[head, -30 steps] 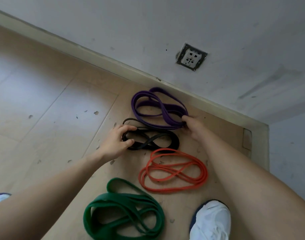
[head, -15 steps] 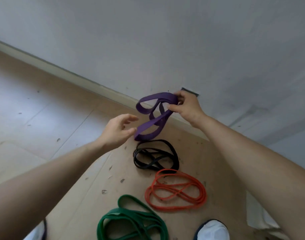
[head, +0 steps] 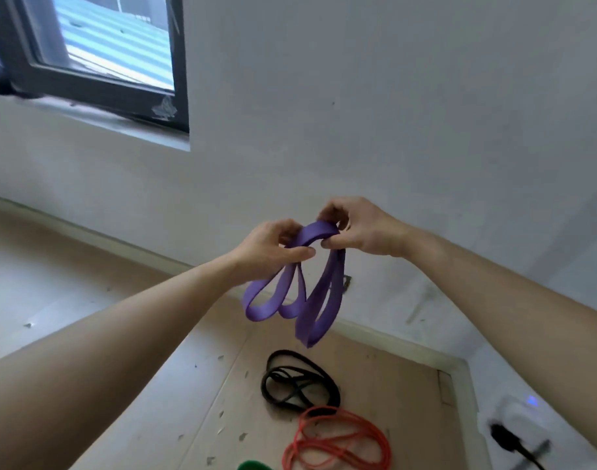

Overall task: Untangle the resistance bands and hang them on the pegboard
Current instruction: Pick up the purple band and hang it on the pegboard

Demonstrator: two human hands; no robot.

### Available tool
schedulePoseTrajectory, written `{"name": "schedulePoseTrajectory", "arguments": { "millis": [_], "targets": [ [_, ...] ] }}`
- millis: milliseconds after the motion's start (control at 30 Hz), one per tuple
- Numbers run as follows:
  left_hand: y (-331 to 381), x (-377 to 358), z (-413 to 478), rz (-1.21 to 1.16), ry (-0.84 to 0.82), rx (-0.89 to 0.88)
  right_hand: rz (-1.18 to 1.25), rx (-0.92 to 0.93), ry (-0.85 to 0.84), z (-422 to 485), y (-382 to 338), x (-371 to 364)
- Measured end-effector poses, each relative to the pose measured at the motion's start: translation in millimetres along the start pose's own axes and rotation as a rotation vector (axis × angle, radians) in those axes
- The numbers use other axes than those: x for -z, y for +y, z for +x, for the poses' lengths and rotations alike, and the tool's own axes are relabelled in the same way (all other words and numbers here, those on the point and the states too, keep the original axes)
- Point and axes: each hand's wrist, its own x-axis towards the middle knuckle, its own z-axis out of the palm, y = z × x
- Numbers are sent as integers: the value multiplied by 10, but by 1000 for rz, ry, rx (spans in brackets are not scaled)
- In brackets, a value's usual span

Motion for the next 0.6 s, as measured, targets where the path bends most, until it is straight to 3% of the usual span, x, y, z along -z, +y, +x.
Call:
{"name": "schedulePoseTrajectory", "arguments": {
  "millis": [200, 333, 600],
  "targets": [
    [883, 167, 0, -177, -17, -59, 83, 7, 90, -415, -421, 712],
    [1431, 252, 60, -144, -81, -121, 178, -7, 152, -650, -557, 1123],
    [2594, 233, 403, -378, -41, -240, 486, 26, 249, -929, -645, 1789]
  ]
}}
